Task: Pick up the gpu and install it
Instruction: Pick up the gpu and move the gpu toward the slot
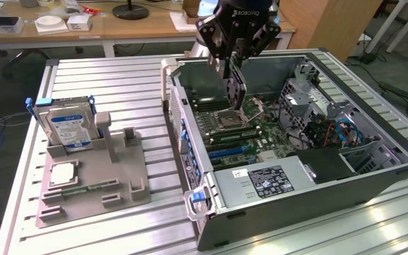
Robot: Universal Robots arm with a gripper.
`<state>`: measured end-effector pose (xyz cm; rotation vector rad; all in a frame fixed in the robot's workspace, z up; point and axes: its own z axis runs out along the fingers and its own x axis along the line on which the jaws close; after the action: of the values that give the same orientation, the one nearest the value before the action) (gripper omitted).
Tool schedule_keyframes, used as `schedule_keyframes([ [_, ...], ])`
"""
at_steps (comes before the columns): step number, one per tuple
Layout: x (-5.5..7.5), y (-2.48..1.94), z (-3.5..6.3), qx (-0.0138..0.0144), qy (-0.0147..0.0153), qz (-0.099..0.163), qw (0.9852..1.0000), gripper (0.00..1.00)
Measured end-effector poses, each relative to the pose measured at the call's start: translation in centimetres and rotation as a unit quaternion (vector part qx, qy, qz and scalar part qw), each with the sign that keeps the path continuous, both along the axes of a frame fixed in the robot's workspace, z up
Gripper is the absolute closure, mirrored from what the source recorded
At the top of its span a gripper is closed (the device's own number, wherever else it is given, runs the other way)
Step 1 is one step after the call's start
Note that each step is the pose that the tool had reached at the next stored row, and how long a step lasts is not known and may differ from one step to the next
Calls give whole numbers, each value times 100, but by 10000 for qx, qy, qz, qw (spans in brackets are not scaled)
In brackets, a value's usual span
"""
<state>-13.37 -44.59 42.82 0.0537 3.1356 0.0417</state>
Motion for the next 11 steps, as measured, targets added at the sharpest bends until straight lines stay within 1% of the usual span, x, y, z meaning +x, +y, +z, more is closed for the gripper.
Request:
schedule_keyframes([
  [11, 125, 0, 0, 0, 2, 0, 10000, 74],
])
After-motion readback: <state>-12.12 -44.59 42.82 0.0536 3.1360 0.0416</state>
